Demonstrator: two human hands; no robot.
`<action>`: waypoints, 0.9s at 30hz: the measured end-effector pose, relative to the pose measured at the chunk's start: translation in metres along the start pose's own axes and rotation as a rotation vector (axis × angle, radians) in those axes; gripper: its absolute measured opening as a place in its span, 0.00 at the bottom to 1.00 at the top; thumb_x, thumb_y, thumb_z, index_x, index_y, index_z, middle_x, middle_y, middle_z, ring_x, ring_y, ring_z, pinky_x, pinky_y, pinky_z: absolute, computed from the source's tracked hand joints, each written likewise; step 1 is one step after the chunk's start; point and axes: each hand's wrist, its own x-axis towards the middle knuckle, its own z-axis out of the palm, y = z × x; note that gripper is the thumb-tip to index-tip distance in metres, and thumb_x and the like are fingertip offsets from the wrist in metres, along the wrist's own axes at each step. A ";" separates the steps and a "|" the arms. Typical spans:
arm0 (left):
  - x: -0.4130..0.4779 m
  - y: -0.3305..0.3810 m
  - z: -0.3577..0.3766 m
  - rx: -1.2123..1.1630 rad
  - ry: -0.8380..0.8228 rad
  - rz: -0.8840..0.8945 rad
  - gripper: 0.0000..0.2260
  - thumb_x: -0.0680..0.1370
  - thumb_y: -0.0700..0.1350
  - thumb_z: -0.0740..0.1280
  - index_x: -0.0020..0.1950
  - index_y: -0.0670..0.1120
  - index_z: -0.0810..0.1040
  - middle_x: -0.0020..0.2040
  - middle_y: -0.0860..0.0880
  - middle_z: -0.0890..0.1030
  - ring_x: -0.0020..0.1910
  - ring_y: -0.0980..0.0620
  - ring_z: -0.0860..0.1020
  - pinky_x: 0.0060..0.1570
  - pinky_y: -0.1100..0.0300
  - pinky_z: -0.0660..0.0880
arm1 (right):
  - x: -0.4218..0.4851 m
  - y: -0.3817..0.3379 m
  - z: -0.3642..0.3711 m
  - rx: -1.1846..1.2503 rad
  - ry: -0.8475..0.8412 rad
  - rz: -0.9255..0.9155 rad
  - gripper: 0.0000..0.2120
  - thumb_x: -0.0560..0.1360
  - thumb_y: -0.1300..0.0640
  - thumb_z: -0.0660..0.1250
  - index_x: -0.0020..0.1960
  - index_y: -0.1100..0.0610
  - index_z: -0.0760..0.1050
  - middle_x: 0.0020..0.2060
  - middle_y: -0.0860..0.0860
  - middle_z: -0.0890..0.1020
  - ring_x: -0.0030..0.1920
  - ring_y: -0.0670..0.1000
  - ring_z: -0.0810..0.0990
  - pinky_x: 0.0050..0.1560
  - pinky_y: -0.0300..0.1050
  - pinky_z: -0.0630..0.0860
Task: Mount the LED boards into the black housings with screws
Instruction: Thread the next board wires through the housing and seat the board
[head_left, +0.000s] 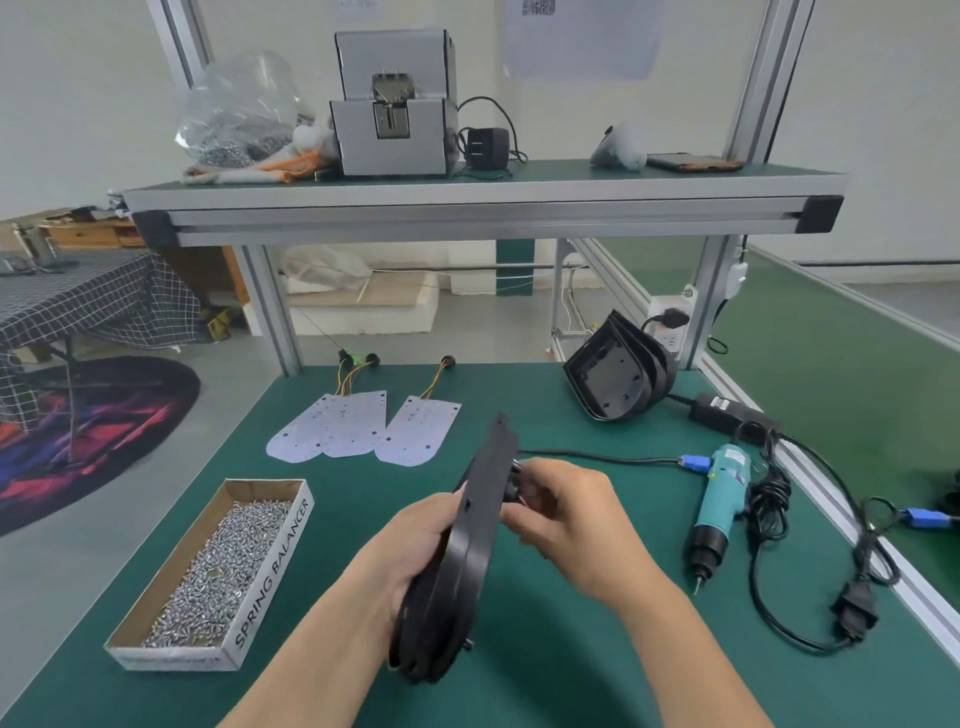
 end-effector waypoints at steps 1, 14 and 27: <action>0.003 -0.001 -0.002 0.005 0.015 0.045 0.13 0.81 0.45 0.65 0.38 0.42 0.79 0.26 0.47 0.77 0.21 0.53 0.74 0.22 0.66 0.70 | -0.003 0.003 0.002 0.203 -0.049 0.035 0.07 0.75 0.56 0.74 0.50 0.49 0.78 0.36 0.56 0.78 0.37 0.54 0.78 0.40 0.50 0.78; 0.040 -0.027 0.002 0.689 0.377 0.639 0.11 0.76 0.53 0.69 0.44 0.54 0.67 0.31 0.61 0.76 0.27 0.59 0.70 0.27 0.69 0.67 | 0.001 0.040 0.029 0.690 0.130 0.572 0.07 0.78 0.56 0.71 0.53 0.59 0.84 0.50 0.54 0.88 0.54 0.56 0.85 0.60 0.54 0.80; 0.066 -0.026 -0.004 0.643 0.393 0.437 0.12 0.76 0.54 0.68 0.46 0.49 0.69 0.34 0.52 0.74 0.26 0.56 0.68 0.25 0.64 0.66 | 0.028 0.056 0.039 0.670 0.096 0.694 0.03 0.76 0.63 0.72 0.50 0.60 0.83 0.45 0.57 0.88 0.42 0.56 0.86 0.51 0.53 0.83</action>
